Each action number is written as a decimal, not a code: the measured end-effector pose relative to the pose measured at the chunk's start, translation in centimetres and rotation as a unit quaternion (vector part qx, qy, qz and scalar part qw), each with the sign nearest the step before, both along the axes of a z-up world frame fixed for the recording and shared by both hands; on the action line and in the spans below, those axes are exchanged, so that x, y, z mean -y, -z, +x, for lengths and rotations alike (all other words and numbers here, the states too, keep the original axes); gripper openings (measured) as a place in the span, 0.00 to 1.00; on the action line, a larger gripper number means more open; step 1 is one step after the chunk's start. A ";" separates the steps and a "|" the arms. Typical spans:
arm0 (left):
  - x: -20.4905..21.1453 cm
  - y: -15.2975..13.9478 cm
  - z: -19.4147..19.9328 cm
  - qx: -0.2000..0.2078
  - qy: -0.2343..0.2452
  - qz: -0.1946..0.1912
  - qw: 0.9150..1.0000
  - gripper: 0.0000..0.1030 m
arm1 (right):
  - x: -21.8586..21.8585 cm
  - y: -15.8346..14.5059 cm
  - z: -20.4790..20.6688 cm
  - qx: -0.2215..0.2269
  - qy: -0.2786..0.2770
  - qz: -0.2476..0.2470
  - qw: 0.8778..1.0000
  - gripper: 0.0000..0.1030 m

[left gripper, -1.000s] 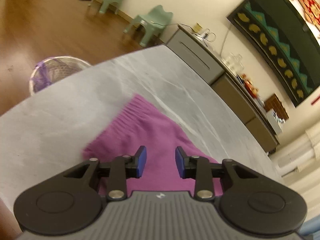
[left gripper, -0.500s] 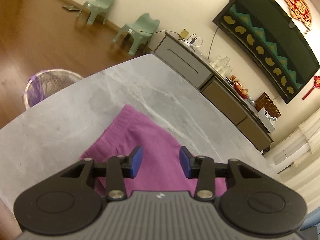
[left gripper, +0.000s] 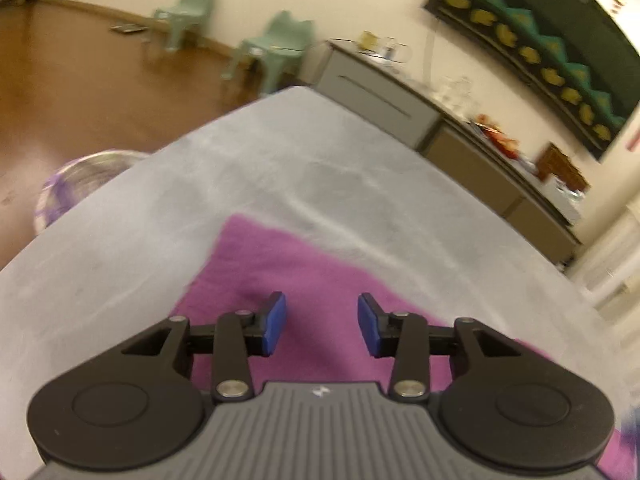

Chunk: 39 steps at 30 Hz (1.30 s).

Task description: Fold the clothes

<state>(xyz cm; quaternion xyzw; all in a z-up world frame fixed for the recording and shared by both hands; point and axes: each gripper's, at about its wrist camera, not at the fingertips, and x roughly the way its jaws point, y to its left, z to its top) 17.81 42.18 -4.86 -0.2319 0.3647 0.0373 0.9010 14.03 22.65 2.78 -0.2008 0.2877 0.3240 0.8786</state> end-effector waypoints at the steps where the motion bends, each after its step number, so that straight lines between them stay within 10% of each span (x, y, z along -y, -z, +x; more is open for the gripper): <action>1: 0.3 -0.1 0.8 0.000 0.013 0.001 1.000 0.39 | 0.6 -1.2 2.1 -0.001 0.024 0.029 0.999 0.62; 7: 0.2 3.4 4.5 -0.046 0.028 0.045 0.998 0.30 | -0.3 3.7 16.3 -0.090 0.113 0.016 0.989 0.64; 8: -0.5 3.7 4.4 -0.040 0.023 0.046 0.998 0.22 | -1.0 5.3 17.9 -0.117 0.104 0.000 0.988 0.60; 9: -1.2 4.0 4.2 -0.034 0.019 0.047 0.998 0.05 | -1.5 6.7 19.0 -0.145 0.083 -0.012 0.986 0.28; 13: -3.7 4.9 3.6 -0.007 0.007 0.018 1.000 0.04 | -0.7 8.0 19.9 -0.140 0.102 -0.008 0.985 0.22; 16: -3.0 3.6 2.9 -0.011 0.009 0.063 0.998 0.04 | -1.6 8.1 19.0 -0.103 0.117 -0.023 0.988 0.28; 19: -3.5 0.3 0.0 0.032 -0.009 0.093 0.995 0.38 | -1.0 6.2 16.4 -0.057 0.135 -0.007 0.989 0.55; 22: -4.4 -2.1 -3.1 0.055 0.001 0.098 0.994 0.41 | 1.5 3.1 12.2 -0.007 0.148 0.043 0.988 0.65; 28: -1.2 1.2 -3.7 -0.032 0.086 0.161 0.983 0.36 | 5.9 4.5 4.6 -0.017 0.120 -0.003 0.993 0.54; 31: -1.0 3.0 -2.8 -0.073 0.048 0.216 0.973 0.57 | 9.9 5.7 2.9 -0.025 0.156 0.018 0.987 0.55; 35: 0.8 0.8 -3.0 -0.071 0.004 0.221 0.973 0.36 | 15.3 7.4 0.6 -0.037 0.204 0.046 0.977 0.60; 39: 5.9 -2.1 -3.8 -0.001 0.052 0.207 0.977 0.38 | 20.7 9.0 -1.6 -0.048 0.250 0.074 0.964 0.66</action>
